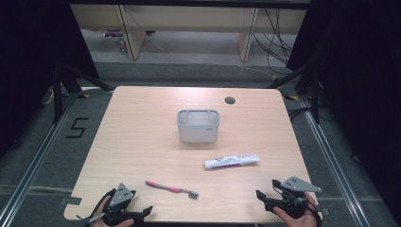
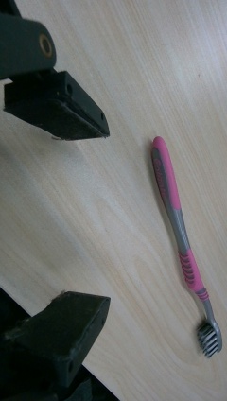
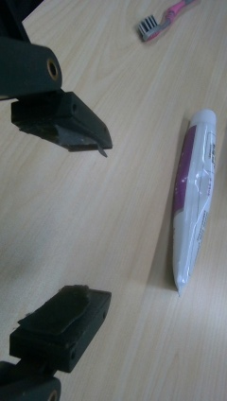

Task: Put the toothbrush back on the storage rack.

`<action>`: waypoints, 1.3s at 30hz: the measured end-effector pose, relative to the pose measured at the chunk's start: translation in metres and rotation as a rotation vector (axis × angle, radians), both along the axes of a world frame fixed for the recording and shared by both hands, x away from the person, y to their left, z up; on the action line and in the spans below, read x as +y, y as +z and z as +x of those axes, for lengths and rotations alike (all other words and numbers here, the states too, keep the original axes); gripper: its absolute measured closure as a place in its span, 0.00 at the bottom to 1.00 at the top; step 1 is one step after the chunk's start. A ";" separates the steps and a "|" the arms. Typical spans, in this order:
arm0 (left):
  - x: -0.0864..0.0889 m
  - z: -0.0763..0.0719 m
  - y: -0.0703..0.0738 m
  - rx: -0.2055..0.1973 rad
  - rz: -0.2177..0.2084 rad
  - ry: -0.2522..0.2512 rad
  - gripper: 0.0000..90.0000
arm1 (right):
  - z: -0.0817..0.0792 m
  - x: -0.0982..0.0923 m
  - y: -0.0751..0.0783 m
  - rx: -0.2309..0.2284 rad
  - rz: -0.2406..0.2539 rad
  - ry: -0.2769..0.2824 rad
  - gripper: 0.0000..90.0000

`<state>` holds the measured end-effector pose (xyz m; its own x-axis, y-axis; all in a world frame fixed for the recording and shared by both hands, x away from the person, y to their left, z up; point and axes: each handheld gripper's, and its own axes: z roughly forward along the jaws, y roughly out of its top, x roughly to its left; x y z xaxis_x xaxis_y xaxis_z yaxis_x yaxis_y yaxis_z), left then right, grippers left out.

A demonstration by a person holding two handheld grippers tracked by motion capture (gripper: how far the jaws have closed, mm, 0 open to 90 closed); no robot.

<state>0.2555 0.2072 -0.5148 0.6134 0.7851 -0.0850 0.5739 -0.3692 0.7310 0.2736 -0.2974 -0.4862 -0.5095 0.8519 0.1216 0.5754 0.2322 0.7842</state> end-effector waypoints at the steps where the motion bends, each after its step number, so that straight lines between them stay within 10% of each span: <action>1: 0.000 0.000 0.000 0.000 0.000 0.000 0.18 | 0.000 0.000 0.000 0.000 0.000 0.000 0.26; 10: -0.002 0.002 0.007 -0.039 0.029 -0.024 0.18 | 0.001 0.000 0.000 -0.010 -0.025 0.006 0.26; 23: -0.025 0.023 0.025 -0.134 0.162 -0.262 0.26 | 0.001 -0.001 0.000 -0.006 -0.010 0.007 0.26; 39: -0.065 0.053 0.035 -0.092 0.347 -0.492 0.49 | 0.002 0.000 -0.001 -0.001 -0.010 0.029 0.26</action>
